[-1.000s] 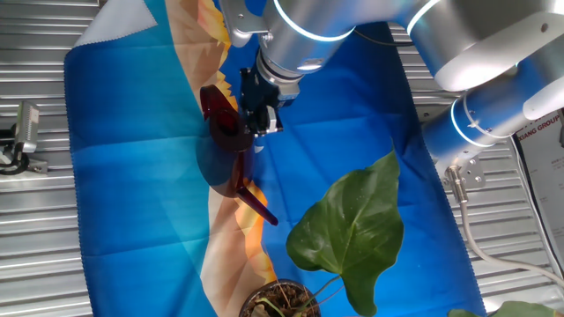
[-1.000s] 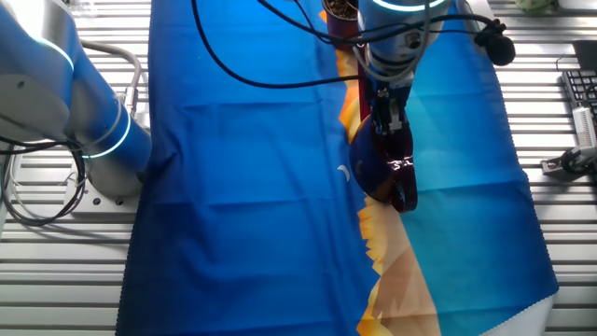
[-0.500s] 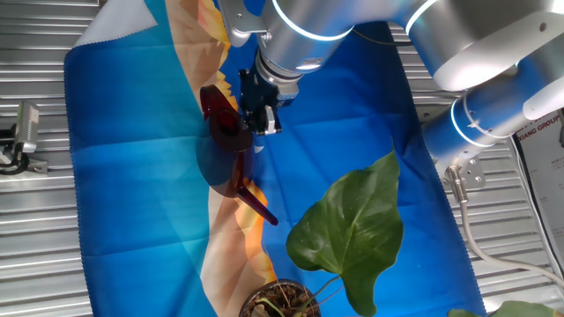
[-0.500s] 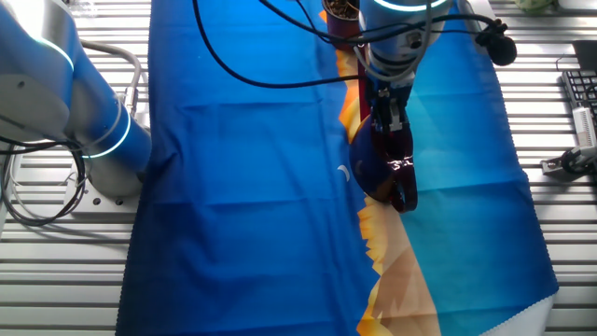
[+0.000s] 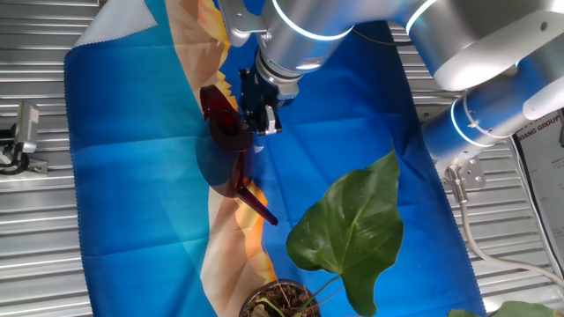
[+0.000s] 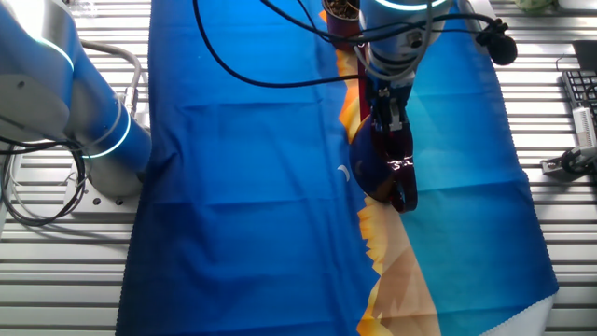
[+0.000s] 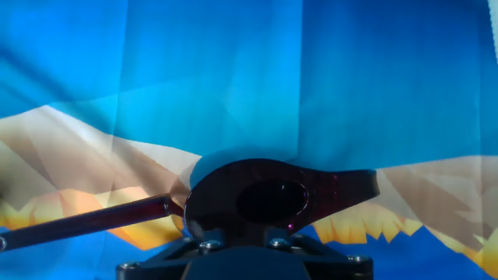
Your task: Water the plant
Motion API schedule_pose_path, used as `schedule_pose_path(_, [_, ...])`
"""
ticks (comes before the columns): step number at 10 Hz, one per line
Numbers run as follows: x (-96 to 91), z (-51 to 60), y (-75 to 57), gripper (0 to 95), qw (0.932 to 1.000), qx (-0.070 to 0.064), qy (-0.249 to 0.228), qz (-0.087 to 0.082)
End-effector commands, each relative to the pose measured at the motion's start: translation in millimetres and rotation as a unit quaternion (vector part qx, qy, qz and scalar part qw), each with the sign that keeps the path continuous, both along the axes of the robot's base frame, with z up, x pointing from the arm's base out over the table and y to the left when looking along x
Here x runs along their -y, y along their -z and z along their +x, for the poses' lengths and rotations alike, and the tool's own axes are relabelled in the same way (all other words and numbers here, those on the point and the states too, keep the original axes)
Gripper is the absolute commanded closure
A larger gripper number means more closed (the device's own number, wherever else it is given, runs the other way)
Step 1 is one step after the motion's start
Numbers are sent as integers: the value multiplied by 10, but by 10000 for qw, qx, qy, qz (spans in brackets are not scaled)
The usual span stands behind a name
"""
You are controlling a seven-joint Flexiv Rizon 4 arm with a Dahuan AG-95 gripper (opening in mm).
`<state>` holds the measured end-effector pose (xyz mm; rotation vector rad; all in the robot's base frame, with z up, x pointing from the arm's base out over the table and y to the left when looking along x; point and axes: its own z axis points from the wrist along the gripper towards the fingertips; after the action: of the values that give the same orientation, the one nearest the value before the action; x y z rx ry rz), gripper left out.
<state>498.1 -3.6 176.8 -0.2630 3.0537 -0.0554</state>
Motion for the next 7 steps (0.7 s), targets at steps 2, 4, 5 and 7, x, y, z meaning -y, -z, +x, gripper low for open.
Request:
schedule_pose_path(2, [34, -37, -130, 950, 9999, -90, -57, 35])
schedule_pose_path(4, [42, -41, -178, 950, 9999, -113, -84, 40])
schedule_pose_path(5, [41, -39, -181, 950, 9999, -111, -87, 41])
schedule_pose_path(7, [41, -39, -183, 950, 9997, -110, -194, 50])
